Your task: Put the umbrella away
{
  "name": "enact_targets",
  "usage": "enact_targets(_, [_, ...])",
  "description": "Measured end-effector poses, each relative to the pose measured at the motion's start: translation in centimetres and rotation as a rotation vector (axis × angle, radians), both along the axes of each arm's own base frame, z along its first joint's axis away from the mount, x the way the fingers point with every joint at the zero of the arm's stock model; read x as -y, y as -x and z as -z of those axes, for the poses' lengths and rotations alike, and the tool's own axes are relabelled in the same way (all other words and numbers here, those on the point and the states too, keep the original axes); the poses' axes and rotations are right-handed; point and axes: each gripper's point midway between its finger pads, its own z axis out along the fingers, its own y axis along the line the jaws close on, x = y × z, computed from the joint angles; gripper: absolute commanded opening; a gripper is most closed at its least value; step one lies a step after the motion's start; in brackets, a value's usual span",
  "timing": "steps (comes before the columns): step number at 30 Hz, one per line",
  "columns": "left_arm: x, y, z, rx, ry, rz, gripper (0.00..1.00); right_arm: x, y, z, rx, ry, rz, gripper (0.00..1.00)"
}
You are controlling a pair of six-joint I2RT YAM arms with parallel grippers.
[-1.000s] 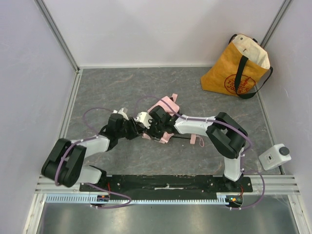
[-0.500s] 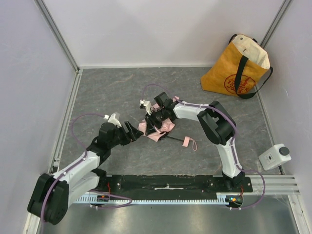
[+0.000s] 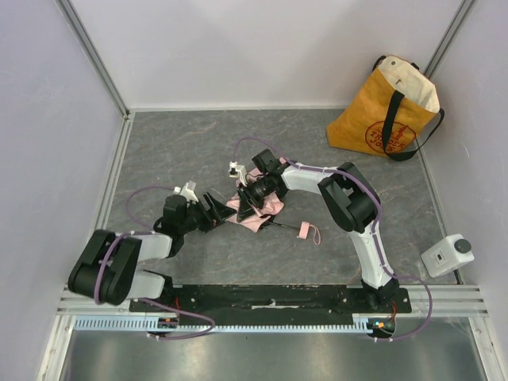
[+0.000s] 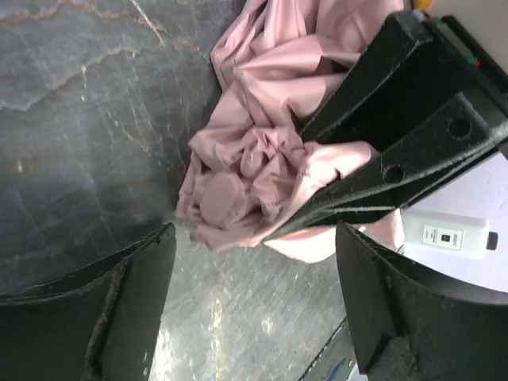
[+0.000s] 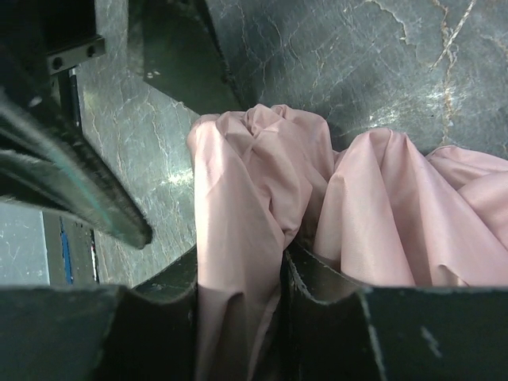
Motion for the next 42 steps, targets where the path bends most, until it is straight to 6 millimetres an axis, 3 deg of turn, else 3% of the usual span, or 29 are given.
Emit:
enact_targets(8, [1.1, -1.0, 0.5, -0.019, 0.170, 0.000, 0.77, 0.0, 0.0, 0.0, -0.006, 0.002, 0.001, 0.08])
enact_targets(21, [2.0, -1.0, 0.7, 0.079, 0.244, 0.069, 0.71, 0.6, -0.2, -0.1, -0.039, 0.014, -0.016, 0.03])
enact_targets(29, [0.5, -0.3, 0.8, 0.125, 0.167, -0.021, 0.74, 0.7, 0.2, -0.6, -0.036, -0.003, -0.050, 0.00])
enact_targets(34, [-0.4, -1.1, 0.7, 0.146, 0.099, -0.083, 0.76, 1.1, 1.4, -0.7, -0.065, -0.007, -0.069, 0.00])
enact_targets(42, [1.4, -2.3, 0.8, 0.167, 0.154, -0.019, 0.71, 1.2, 1.9, -0.7, -0.077, -0.010, -0.074, 0.00])
